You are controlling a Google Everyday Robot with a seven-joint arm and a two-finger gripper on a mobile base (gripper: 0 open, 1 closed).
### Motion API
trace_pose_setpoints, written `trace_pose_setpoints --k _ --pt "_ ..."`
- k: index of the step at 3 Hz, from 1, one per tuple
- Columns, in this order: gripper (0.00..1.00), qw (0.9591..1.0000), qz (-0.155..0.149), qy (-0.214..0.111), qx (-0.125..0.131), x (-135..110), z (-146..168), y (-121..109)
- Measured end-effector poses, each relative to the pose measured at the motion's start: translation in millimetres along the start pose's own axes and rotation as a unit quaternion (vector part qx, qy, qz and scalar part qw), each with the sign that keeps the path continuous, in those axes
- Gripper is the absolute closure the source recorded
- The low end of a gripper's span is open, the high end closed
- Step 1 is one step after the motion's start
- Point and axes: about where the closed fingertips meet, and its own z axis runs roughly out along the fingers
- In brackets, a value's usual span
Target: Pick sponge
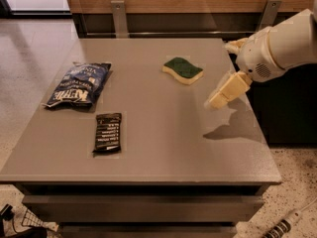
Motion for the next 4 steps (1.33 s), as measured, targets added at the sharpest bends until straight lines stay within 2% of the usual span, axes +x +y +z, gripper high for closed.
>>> trace_pose_setpoints --k 1,2,3,4 --pt "0.00 0.9960 0.045 -0.077 0.001 2.4 48.6 4.0" --pt "0.00 0.9817 0.099 -0.152 0.059 11.7 72.3 -20.9" --pt "0.00 0.9688 0.127 -0.184 0.108 17.3 72.2 -48.5" --pt "0.00 0.9688 0.127 -0.184 0.108 17.2 72.2 -48.5"
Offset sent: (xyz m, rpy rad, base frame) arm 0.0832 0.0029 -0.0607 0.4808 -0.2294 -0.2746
